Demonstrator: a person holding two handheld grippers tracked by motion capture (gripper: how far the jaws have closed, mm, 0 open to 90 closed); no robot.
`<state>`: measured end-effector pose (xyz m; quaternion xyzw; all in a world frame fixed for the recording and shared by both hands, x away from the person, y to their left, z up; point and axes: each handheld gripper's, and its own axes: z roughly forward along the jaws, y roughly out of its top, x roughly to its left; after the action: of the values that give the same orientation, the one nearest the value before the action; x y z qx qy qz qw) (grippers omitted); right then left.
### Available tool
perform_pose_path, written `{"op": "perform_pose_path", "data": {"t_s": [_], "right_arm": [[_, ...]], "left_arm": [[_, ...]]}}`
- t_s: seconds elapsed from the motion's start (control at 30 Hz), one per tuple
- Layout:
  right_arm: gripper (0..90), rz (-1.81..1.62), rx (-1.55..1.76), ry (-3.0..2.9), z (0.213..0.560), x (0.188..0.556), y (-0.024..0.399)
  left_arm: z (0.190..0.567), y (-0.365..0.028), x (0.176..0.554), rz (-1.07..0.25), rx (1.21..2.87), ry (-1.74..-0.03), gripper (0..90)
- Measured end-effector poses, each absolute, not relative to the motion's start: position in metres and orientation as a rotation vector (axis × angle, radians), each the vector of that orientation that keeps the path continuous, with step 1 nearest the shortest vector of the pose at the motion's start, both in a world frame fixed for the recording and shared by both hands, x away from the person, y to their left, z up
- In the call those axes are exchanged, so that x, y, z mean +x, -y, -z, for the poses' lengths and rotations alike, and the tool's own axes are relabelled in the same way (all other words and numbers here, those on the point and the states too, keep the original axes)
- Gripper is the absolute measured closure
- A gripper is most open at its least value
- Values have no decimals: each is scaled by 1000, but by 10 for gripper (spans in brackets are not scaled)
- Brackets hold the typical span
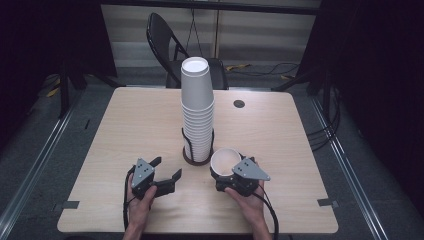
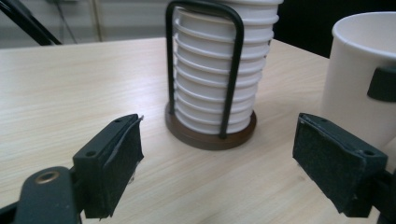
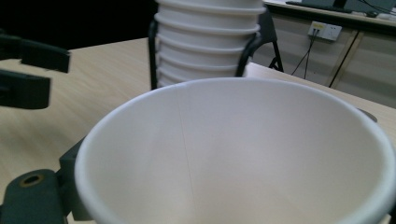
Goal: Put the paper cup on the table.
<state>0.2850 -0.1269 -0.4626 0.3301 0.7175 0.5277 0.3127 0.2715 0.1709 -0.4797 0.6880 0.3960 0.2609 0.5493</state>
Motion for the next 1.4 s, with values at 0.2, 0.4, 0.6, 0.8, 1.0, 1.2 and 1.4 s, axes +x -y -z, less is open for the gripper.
{"op": "perform_pose_path", "data": {"t_s": [0.2,0.4,0.6,0.8,1.0,1.2,1.4], "right_arm": [[105,-1414,953,-1840,459,298,144],[100,-1391,986,-1816,452,308,156],[100,-1377,1032,-1777,453,318,167],[99,-1404,1081,-1739,450,332,176],[98,-1407,1122,-1689,448,345,181],[99,-1412,1179,-1660,448,365,186],[98,-1414,1217,-1670,454,383,185]], "left_arm": [[487,-174,266,-641,1587,-951,156],[493,-173,263,-692,1555,-963,156],[496,-171,261,-713,1546,-969,157],[496,-170,257,-732,1556,-923,158],[497,-171,255,-735,1531,-942,158],[497,-172,256,-722,1517,-944,159],[497,-172,253,-749,1504,-934,157]]}}
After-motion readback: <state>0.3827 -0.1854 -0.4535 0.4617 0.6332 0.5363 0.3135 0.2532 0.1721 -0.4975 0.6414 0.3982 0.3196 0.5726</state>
